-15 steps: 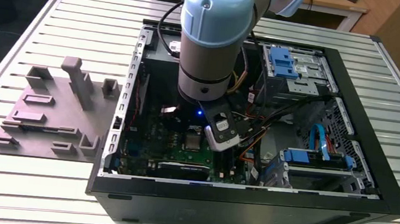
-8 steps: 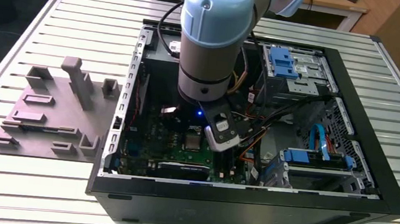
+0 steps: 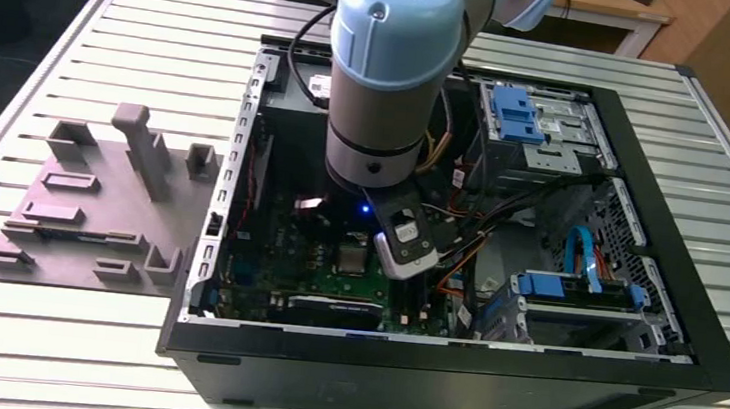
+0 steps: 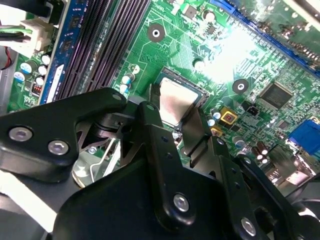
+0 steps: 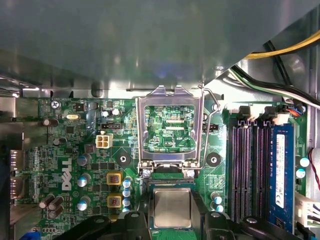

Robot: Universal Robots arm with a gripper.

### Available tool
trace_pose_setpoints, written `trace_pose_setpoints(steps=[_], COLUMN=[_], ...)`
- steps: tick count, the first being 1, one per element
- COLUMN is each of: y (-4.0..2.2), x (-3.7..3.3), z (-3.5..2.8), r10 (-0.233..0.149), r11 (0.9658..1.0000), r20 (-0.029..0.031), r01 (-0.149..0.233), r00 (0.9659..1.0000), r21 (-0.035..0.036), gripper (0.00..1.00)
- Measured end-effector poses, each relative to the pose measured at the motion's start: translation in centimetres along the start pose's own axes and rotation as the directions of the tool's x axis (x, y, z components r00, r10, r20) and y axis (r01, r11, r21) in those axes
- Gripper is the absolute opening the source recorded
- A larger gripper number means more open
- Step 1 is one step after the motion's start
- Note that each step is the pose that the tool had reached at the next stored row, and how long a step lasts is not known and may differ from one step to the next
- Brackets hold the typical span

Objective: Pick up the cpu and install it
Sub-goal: 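Place the cpu into insertion slot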

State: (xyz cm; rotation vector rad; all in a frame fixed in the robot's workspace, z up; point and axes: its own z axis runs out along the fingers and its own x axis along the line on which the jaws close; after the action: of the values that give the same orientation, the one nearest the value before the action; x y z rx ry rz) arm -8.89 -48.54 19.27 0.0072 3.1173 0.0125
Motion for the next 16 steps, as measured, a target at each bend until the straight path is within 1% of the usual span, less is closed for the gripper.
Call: trace_pose_setpoints(steps=[4, 11, 13, 14, 16], y=[0.0, 0.0, -0.01, 0.0, 0.0], x=[0.01, 0.0, 0.01, 0.01, 0.01], z=[0.09, 0.11, 0.1, 0.1, 0.12], r10=[0.0, 0.0, 0.0, 0.0, 0.0], r11=[1.0, 1.0, 1.0, 1.0, 1.0], r20=[-0.0001, 0.0001, -0.0002, -0.0001, 0.0], r01=[0.0, 0.0, 0.0, 0.0, 0.0], r00=[1.0, 1.0, 1.0, 1.0, 1.0], r21=[0.0026, 0.0025, 0.0028, 0.0027, 0.0025], gripper=[0.45, 0.45, 0.44, 0.38, 0.38])
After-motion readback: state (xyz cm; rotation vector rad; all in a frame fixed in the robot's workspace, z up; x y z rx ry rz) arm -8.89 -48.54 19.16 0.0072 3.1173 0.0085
